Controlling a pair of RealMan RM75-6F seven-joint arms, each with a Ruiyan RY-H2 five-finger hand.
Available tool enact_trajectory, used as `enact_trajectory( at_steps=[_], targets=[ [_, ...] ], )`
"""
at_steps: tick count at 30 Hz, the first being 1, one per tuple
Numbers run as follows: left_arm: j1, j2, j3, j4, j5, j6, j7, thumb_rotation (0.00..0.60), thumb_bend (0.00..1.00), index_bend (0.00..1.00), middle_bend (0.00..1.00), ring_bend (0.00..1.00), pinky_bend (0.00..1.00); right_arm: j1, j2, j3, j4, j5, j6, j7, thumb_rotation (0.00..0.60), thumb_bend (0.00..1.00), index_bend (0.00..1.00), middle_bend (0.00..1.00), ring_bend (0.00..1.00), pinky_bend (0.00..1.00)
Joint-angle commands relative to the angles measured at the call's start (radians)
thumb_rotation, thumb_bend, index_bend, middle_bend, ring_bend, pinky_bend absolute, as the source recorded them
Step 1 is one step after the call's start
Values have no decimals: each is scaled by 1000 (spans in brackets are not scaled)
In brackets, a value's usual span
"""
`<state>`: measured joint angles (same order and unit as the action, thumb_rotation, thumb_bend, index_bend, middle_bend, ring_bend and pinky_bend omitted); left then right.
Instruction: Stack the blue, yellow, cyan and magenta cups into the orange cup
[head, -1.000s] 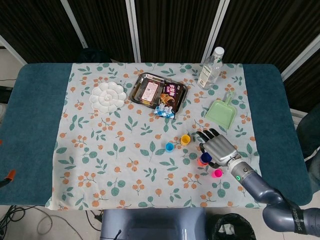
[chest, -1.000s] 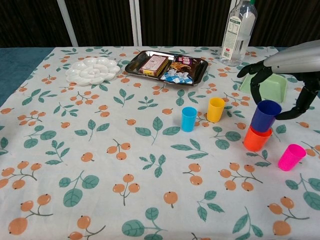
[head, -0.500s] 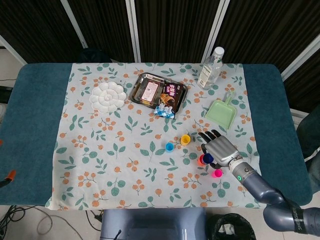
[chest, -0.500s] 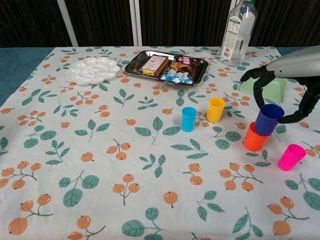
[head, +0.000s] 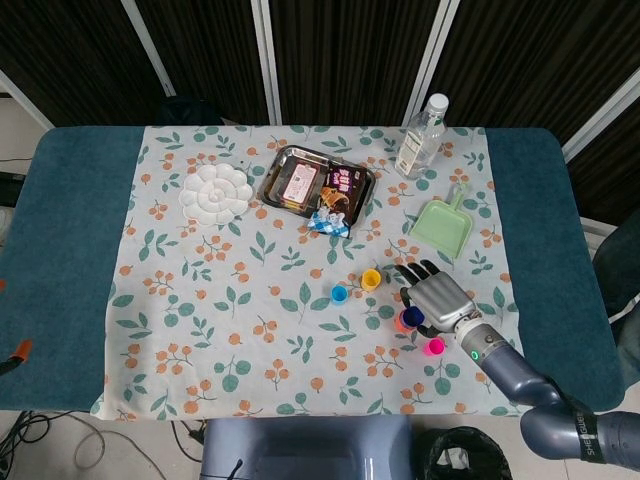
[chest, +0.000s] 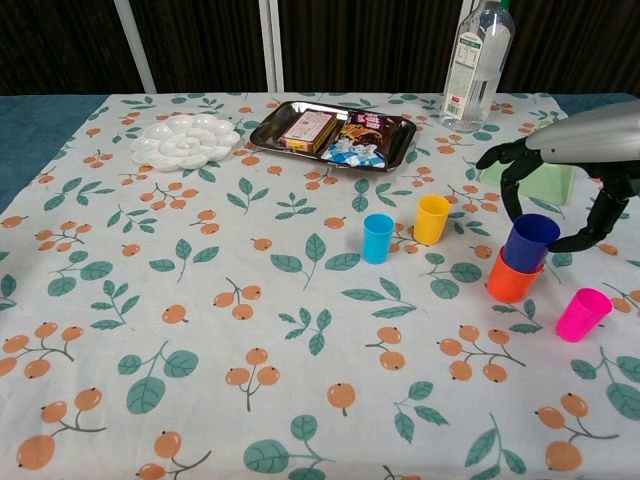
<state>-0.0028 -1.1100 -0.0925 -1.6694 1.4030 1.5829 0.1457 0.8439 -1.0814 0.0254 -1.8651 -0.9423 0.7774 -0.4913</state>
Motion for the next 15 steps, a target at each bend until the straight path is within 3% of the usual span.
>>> enact_trajectory(
  at_steps=[1, 6, 15],
  targets=[
    [0, 0, -1, -1, -1, 1, 0, 600, 187, 158, 97, 0, 0, 3, -4, -5, 3, 7, -1, -1, 600, 387, 323, 0, 48, 86],
    [0, 0, 0, -1, -2, -1, 0, 600, 187, 158, 97, 0, 0, 6, -4, -10, -2, 10, 4, -2, 600, 387, 172, 0, 41, 86],
    [1, -1, -2, -1, -2, 1, -3, 600, 187, 158, 97, 0, 0, 11, -4, -12, -13, 21, 16, -2, 600, 386, 99, 0, 31, 86]
  ],
)
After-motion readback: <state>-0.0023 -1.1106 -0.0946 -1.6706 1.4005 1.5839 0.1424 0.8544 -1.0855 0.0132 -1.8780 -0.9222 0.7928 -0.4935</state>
